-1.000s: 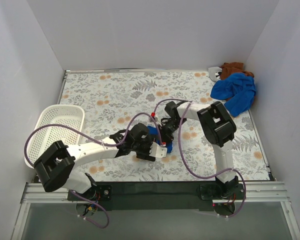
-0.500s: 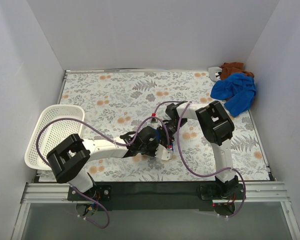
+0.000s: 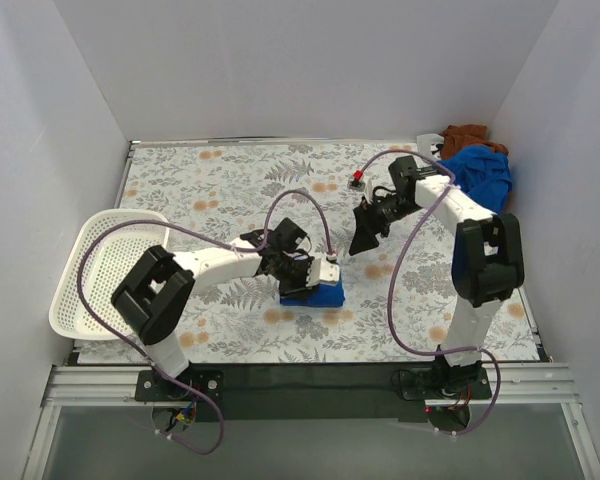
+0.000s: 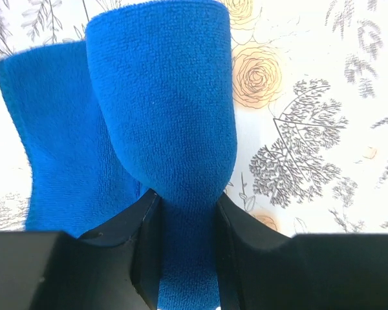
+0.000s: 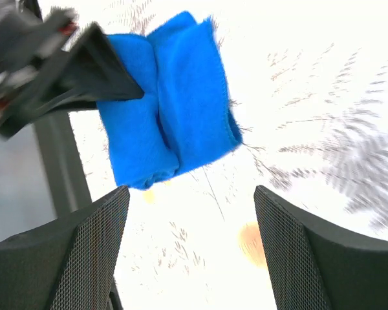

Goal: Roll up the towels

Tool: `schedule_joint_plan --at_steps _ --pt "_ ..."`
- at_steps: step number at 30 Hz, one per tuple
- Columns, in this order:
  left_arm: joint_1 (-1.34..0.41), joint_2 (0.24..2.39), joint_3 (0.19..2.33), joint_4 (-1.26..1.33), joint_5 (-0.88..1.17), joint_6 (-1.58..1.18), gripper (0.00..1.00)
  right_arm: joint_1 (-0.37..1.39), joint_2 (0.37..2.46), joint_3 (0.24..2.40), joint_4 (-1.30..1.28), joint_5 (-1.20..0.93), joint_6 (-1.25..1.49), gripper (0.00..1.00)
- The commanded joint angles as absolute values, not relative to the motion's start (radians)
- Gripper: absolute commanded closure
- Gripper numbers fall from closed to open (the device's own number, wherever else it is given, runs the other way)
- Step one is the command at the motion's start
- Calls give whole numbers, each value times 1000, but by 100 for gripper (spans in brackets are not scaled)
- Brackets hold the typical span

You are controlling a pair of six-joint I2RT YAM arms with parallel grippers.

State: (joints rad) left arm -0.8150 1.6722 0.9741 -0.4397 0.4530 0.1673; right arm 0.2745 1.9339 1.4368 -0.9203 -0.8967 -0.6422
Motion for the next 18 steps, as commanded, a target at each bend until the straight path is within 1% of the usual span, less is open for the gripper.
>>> schedule_joint_plan --at_steps 1,4,5,6,8,10,12,15,18 --pt "-724 1768 1038 -701 632 136 82 270 1784 1425 -927 -858 -658 30" --pt "-664 1876 1156 -794 696 159 79 273 1681 1327 -875 -838 -675 32" --pt "-652 1952 1230 -822 710 170 78 272 1657 1304 -861 -835 -673 33" --pt "-632 1994 1274 -907 722 192 77 275 1614 1286 -845 -833 -672 33" --pt "-611 2083 1392 -980 771 235 75 281 1577 1229 -790 -818 -663 34" --pt "-581 2184 1455 -1051 788 258 73 307 1530 1197 -725 -795 -650 33" --pt "-568 2262 1541 -1100 795 271 71 354 1496 1154 -675 -729 -644 34" --pt "-555 2325 1642 -1146 805 281 70 432 1471 1108 -582 -637 -634 31" --pt "-552 2394 1706 -1193 805 305 69 524 1470 1068 -493 -543 -638 30"
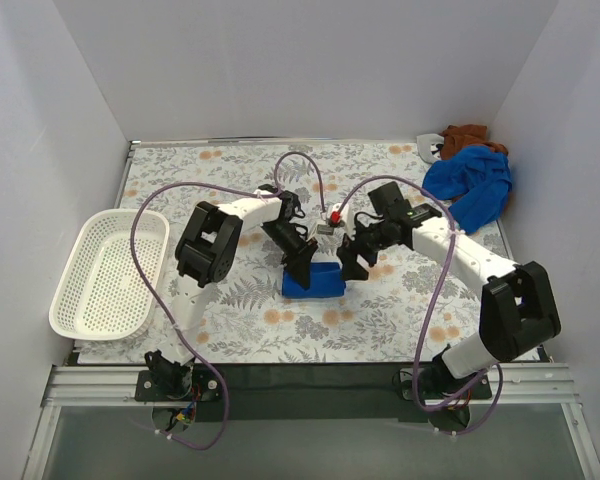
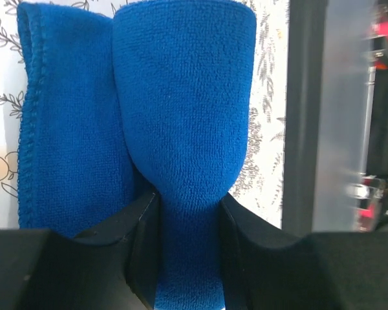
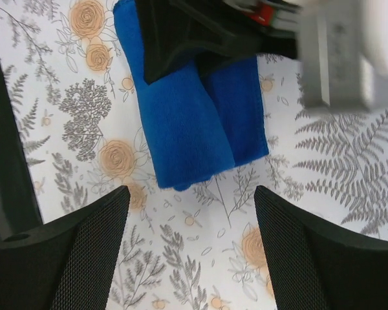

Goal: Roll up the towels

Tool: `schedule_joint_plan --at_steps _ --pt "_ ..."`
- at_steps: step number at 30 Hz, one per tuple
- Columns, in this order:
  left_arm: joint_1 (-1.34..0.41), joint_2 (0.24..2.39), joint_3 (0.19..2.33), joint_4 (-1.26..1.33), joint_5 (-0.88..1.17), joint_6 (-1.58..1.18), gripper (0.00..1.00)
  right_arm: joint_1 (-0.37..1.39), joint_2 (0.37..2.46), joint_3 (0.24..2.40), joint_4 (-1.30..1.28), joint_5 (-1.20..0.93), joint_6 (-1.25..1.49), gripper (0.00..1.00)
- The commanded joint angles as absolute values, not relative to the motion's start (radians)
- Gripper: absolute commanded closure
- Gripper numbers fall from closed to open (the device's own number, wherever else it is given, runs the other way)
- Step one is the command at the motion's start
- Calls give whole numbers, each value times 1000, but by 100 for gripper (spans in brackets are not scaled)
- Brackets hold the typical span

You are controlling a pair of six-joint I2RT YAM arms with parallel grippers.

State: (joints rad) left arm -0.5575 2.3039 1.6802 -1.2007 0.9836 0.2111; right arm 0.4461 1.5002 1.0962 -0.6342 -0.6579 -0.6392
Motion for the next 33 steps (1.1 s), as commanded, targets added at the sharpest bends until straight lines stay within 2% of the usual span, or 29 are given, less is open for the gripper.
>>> schedule_joint_plan --at_steps 1,8,13,15,16,17,18,20,23,24,28,33 --pt "-551 2417 1732 -1198 802 305 69 547 1474 1060 -453 -519 -647 30" --pt "-545 2460 1758 -1200 821 295 68 709 1552 1022 -330 -379 -693 32" --pt "-537 2462 1746 -1184 831 284 67 755 1624 993 -288 -373 -715 39" --pt "-535 2465 1738 -1177 838 281 66 767 1649 973 -287 -362 -730 44" --pt "-534 2467 1738 -1175 838 279 66 770 1655 970 -287 -361 -732 50" --pt "-535 2468 1735 -1172 844 272 66 776 1658 957 -285 -365 -732 65" --pt "-531 2464 1727 -1161 845 268 65 776 1664 954 -284 -367 -732 74" --pt "-525 2442 1709 -1146 859 252 63 778 1666 950 -290 -379 -730 98" --pt "-491 2340 1613 -1033 890 215 59 773 1664 954 -334 -419 -741 99" --pt "-476 2291 1574 -991 928 197 54 769 1667 962 -350 -434 -745 99" --pt "-387 2073 1334 -819 994 132 47 739 1692 986 -438 -540 -747 99" --pt "-295 1804 1206 -710 953 101 45 686 1787 1058 -553 -701 -719 99"
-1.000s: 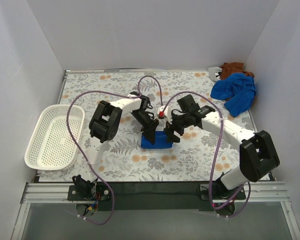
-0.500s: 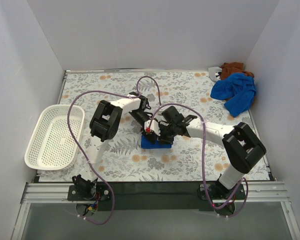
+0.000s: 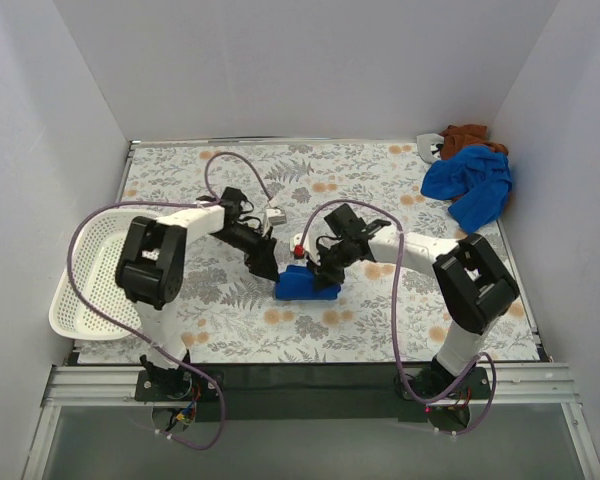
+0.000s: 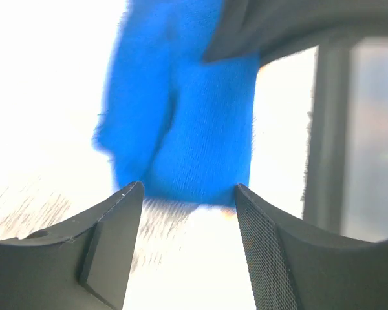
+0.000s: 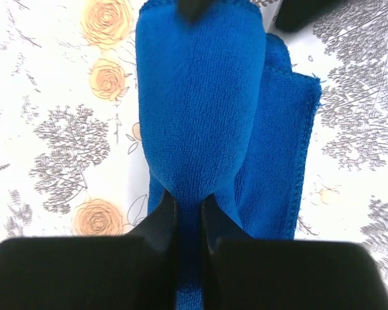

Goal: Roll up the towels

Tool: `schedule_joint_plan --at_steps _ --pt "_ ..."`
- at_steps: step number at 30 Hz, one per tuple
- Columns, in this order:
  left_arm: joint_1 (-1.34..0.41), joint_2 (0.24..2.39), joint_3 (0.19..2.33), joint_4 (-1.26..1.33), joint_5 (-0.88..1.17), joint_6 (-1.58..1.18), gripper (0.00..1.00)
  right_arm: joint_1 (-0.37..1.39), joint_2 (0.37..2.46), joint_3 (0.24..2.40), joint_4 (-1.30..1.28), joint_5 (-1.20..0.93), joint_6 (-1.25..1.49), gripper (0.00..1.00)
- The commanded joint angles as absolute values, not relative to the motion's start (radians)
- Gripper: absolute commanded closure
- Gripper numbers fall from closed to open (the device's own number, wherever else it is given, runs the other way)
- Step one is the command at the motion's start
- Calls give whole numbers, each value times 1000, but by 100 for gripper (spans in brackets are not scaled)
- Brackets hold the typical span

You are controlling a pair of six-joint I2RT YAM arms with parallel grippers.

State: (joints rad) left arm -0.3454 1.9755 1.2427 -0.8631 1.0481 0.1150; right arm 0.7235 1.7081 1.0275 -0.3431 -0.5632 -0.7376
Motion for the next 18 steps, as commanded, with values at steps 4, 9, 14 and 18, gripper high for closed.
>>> schedule_joint_plan --at_steps 4,9,14,18 --pt "-284 1580 1056 -572 823 64 44 629 1916 1167 -665 -833 -701 99" --pt "-435 1327 837 -441 573 172 42 571 2075 1284 -750 -977 -681 99" --pt "-707 1200 689 -287 344 279 41 548 2193 1379 -825 -1052 -695 99" --pt "-813 1227 634 -152 241 394 41 546 2299 1448 -897 -1098 -695 99"
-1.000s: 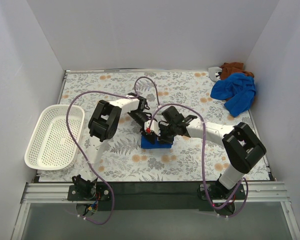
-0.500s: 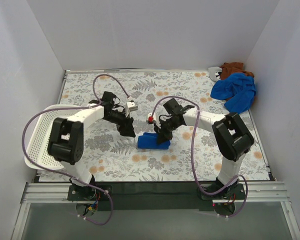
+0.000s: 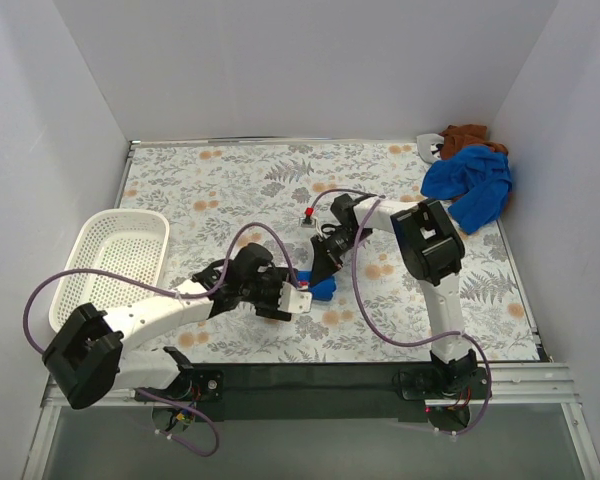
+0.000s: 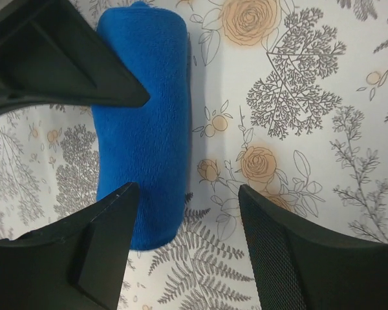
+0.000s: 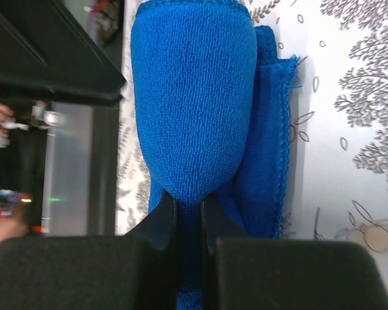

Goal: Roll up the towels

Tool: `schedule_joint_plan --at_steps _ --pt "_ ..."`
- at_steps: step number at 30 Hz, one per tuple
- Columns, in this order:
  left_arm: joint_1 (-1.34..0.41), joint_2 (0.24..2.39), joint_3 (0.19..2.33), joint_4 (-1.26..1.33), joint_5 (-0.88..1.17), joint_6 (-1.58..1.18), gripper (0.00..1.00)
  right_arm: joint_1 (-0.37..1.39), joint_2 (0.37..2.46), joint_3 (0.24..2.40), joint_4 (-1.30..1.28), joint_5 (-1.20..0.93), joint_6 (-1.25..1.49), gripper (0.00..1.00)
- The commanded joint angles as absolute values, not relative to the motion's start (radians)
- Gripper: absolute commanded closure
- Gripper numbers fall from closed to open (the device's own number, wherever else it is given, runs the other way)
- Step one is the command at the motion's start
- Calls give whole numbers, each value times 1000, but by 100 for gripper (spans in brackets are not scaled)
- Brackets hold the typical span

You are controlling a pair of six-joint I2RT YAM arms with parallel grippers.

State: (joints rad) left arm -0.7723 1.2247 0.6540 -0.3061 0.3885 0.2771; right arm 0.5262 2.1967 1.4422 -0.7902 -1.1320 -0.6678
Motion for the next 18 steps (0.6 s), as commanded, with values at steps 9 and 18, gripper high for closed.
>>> schedule_joint_plan --at_steps 9,18 --pt "-888 1276 526 69 202 523 41 540 2440 1523 -992 -1195 -712 99" --pt "-917 1345 492 104 262 496 41 529 2517 1575 -1074 -1284 -748 99"
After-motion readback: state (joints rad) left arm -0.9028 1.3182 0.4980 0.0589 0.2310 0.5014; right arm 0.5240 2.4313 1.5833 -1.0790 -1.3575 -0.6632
